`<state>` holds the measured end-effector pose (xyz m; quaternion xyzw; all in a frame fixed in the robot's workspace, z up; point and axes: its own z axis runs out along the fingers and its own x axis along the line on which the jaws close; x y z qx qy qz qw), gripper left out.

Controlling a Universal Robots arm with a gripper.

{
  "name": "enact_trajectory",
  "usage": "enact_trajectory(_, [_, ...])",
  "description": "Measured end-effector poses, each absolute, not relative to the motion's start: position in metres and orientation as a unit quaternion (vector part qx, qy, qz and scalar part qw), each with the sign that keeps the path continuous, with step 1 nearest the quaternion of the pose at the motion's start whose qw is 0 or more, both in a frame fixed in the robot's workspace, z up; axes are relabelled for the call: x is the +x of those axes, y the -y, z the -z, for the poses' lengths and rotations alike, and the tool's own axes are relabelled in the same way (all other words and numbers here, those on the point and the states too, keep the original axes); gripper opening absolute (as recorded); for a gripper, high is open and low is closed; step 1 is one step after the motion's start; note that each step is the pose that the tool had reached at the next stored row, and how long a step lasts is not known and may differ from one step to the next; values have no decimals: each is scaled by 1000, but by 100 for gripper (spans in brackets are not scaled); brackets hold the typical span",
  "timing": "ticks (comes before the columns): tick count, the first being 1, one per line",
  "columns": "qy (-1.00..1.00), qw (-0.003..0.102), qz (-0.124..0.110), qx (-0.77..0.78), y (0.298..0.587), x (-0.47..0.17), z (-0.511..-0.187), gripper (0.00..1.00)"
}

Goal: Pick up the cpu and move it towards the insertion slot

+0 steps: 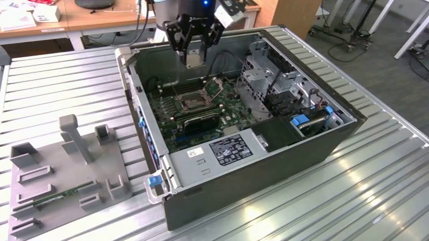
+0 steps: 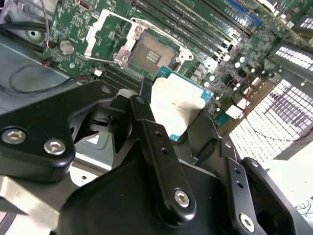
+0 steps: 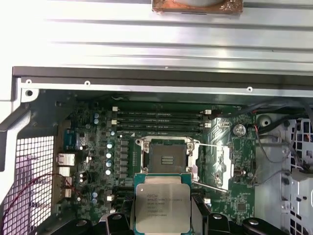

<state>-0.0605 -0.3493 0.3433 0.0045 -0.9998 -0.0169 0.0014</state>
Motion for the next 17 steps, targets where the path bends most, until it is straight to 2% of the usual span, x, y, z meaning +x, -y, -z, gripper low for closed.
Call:
enact_trajectory(9, [1000,2,17,4,349,-61,-342,54])
enact_trajectory(12, [1000,9,17,4,349,-60,-342,54])
enact_trajectory(17, [1000,12,17,4,349,-60,-342,54])
